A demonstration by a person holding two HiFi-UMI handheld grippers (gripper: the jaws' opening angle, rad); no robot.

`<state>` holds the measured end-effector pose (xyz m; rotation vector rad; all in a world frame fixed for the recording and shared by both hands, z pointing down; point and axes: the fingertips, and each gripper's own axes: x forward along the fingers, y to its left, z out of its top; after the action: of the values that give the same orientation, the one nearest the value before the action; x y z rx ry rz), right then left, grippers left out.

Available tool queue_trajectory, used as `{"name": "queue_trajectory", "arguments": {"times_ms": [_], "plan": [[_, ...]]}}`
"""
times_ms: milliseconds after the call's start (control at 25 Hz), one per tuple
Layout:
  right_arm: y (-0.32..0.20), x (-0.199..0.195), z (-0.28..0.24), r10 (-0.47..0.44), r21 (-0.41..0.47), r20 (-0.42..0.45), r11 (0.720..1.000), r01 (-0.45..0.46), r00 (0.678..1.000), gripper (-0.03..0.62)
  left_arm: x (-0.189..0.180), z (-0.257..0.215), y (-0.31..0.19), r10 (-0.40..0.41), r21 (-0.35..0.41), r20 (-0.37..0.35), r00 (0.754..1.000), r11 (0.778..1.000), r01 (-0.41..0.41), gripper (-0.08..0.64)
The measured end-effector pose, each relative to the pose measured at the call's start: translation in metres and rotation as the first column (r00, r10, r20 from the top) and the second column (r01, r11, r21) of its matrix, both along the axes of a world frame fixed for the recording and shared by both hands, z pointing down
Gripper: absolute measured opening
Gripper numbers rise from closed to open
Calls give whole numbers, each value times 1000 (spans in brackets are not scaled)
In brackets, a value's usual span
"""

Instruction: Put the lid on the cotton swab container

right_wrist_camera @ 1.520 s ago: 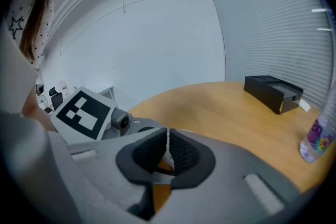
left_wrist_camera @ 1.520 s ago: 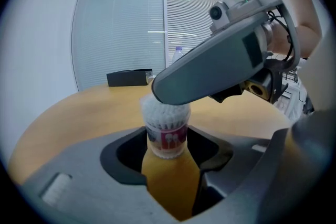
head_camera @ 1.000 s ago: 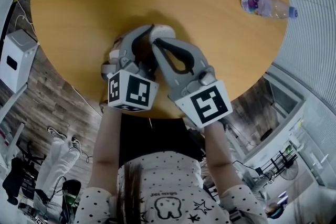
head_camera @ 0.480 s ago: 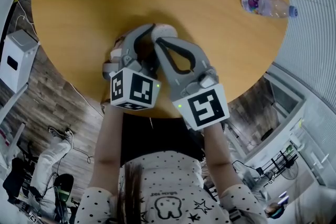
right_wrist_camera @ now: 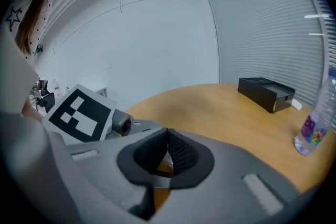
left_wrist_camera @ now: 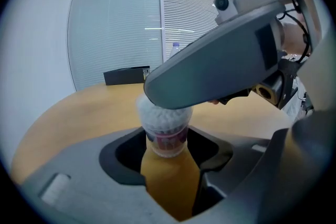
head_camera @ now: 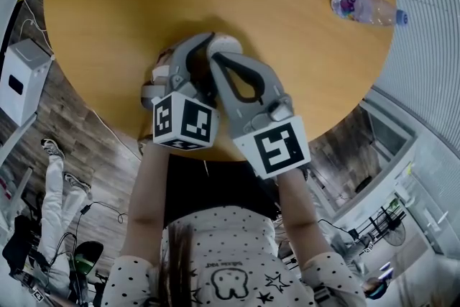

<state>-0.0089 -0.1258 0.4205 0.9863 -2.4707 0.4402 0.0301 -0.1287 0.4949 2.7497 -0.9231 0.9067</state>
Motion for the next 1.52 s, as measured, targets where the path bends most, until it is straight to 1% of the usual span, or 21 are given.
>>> {"name": "queue_trajectory", "arguments": {"times_ms": [160,400,560,800,960,1080,1200,1360,1520], "plan": [[-2,6,0,17,-9,44,1000,-17,999,5,3,2,0,7,-4,18,1000,1000,-6,244],[-3,10,0,35,-12,86,999,-34,996,5,3,4,-1,6,-8,39,999,1000,-6,244],[-3,12,1,24,-3,89,1000,-24,996,5,3,3,-1,3,-2,44,999,1000,-3,247],[-3,11,-2,25,-7,96,1000,-25,995,5,-4,4,3,-37,11,53,998,999,37,239],[-1,12,-5,1,16,36,1000,-2,999,5,-2,4,2,-32,5,55,998,999,32,238],[1,9,-5,6,39,5,999,-7,1000,5,-3,4,2,-31,3,57,998,1000,31,238],[3,9,-2,0,74,-66,997,5,998,3,-2,4,1,-29,2,59,998,1000,29,238],[3,10,-1,14,41,0,999,-14,1000,5,-2,5,2,-29,-2,64,998,1000,29,238],[1,11,0,11,36,15,999,-11,1000,5,-1,7,1,-28,-1,71,997,1000,28,238]]}}
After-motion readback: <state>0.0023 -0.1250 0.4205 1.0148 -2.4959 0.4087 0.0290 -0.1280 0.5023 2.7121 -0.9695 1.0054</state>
